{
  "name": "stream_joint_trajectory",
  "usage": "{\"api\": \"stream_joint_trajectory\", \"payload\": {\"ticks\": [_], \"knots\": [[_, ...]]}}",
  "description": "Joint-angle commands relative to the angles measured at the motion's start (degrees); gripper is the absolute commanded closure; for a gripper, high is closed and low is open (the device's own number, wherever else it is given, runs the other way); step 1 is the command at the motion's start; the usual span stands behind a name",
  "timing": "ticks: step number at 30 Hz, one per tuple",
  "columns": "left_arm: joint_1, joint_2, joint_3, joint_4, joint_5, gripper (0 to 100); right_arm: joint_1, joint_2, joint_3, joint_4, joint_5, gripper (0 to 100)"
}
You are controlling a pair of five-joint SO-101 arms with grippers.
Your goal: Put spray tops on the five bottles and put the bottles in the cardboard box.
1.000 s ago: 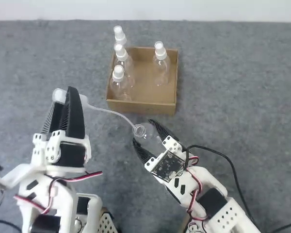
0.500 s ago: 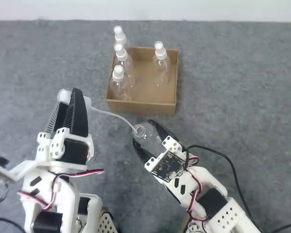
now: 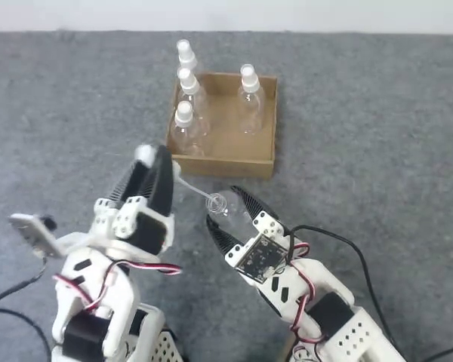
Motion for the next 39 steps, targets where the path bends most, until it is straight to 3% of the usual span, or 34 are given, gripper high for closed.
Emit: {"api": "stream_joint_trajectory", "payload": {"ticks": [1,12,18,39], "knots": [[1.1,-0.8,-0.5,0.3,-1.1,99,-0.2,-1.7,-1.2,-1.4,0.7,91.9],[1.3,-0.8,1.9,0.1,-4.0,99,-0.1,-1.7,-1.2,-1.5,0.7,91.9],[7.5,-0.8,4.2,0.0,-7.3,99,-0.1,-1.7,-1.2,-1.6,0.7,91.9],[10.2,-0.8,5.7,1.2,-8.7,99,0.0,-1.7,-1.4,-1.9,0.6,91.9]]}}
